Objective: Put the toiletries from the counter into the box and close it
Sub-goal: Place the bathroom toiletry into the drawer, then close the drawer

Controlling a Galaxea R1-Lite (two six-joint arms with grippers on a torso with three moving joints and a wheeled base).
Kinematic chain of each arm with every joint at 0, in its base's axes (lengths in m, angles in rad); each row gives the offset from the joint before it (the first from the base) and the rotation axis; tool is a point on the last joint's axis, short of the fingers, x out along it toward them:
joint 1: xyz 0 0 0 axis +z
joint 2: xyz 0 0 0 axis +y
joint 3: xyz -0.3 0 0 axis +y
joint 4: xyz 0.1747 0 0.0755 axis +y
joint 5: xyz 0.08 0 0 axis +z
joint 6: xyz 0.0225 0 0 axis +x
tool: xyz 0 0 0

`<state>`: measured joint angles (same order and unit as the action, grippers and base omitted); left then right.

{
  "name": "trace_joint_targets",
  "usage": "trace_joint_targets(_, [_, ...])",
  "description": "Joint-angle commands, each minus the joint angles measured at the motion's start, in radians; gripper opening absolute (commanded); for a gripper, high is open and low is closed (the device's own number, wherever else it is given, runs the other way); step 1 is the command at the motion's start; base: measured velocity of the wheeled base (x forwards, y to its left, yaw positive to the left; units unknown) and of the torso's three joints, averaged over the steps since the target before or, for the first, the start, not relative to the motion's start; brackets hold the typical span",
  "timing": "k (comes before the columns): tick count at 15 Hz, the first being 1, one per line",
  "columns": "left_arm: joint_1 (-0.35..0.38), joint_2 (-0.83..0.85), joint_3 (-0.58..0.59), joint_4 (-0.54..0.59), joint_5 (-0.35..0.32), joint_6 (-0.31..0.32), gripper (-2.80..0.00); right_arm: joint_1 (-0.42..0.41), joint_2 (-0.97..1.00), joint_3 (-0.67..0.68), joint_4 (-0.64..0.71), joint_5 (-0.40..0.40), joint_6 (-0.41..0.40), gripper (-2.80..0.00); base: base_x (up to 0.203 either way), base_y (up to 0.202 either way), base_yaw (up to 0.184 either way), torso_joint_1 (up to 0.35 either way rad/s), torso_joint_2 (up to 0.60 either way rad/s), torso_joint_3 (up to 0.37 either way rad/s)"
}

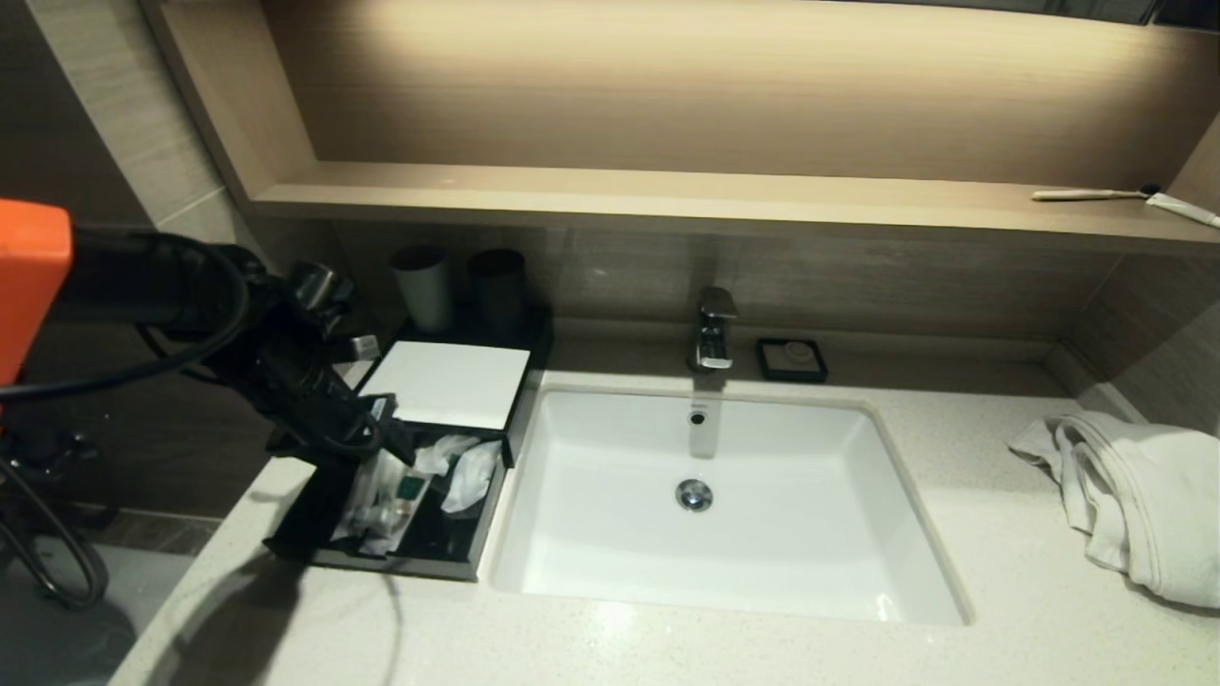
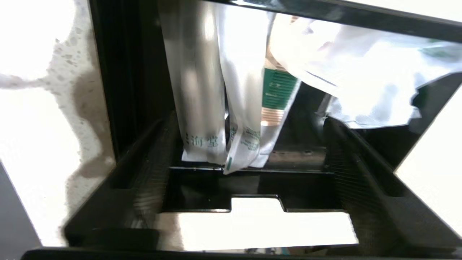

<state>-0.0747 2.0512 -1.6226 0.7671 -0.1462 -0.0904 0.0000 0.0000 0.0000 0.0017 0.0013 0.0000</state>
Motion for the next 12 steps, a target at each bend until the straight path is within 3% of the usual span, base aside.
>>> trace_joint_targets(1, [-0.008, -0.039, 0.002, 0.006, -0.001, -0.002, -2.80, 0.000, 0.000, 0.000, 0.000, 0.000, 0.000, -2.80, 0.000, 0.000, 0.000, 0.000, 0.00, 0.000])
trace_joint_targets(10, [-0.040, -0.202, 0.083, 0.018, 0.003, -0.056, -2.80, 0.000, 0.000, 0.000, 0.001, 0.000, -0.002, -2.80, 0.000, 0.000, 0.000, 0.000, 0.00, 0.000])
trace_joint_targets(12, [-0.047, -0.238, 0.153, 0.012, 0.051, -0.081, -2.80, 0.000, 0.000, 0.000, 0.000, 0.001, -0.001, -2.80, 0.000, 0.000, 0.000, 0.000, 0.00, 0.000])
